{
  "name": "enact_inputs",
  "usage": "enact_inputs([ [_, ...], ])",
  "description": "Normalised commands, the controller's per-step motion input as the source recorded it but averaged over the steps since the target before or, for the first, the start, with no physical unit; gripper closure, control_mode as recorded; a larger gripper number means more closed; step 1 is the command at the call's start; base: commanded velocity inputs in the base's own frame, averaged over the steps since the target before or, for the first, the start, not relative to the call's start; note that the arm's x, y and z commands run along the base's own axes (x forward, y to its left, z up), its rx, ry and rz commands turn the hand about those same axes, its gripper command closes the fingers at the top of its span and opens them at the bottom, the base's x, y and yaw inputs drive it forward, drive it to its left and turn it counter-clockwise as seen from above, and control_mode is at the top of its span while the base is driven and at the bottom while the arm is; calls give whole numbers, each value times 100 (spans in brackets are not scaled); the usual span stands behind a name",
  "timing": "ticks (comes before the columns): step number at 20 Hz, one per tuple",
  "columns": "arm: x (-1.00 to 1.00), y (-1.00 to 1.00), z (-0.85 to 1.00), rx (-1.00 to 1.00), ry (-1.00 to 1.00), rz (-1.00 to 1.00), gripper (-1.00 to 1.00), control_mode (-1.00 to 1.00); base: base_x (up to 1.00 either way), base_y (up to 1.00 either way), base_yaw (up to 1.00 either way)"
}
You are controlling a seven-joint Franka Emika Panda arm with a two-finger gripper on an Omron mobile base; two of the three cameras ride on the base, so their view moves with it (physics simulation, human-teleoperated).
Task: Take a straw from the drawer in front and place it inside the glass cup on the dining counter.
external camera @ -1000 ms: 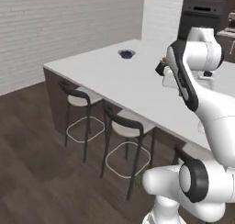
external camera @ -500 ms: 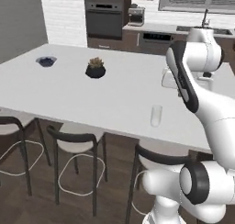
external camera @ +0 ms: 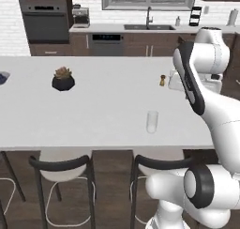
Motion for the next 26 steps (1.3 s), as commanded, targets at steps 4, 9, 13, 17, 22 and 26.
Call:
enact_inputs([
  [4,0,0,0,0,0,0,100,100,18,40,-35],
  [9,0,0,0,0,0,0,100,100,76,2,-17],
  [13,0,0,0,0,0,0,100,100,88,14,-5],
  [17,6,1,6,5,-1,0,100,-100,50,10,0],
  [22,-19,0,39,31,-17,2,100,-100,0,0,0],
  [26,-24,0,15,44,-17,7,100,-100,0,0,0],
])
